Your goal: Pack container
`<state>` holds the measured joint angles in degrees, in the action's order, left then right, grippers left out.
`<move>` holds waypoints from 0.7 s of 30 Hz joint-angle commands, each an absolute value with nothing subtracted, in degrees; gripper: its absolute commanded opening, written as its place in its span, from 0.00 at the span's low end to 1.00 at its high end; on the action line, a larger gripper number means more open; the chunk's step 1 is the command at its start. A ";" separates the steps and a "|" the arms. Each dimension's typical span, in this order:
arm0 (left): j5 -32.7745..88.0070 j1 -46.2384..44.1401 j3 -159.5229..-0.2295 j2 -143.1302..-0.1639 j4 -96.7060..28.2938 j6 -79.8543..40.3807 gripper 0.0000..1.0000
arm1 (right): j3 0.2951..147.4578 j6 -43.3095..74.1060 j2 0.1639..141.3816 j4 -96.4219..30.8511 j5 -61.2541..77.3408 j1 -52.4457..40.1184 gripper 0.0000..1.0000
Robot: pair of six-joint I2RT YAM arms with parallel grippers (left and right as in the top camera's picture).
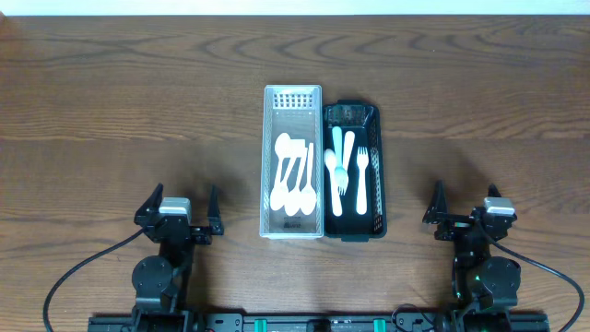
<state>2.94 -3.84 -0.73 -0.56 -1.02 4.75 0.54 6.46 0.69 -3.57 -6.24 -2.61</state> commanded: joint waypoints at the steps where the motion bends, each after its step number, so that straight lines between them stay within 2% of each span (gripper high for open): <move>1: 6.13 -3.62 -0.23 -0.10 -3.77 4.25 0.98 | 0.32 5.72 0.34 -3.62 -6.85 -3.18 0.99; 21: 6.24 -5.93 -0.23 -0.23 -3.62 2.74 0.98 | 0.32 5.72 0.34 -3.60 -6.85 -3.18 0.99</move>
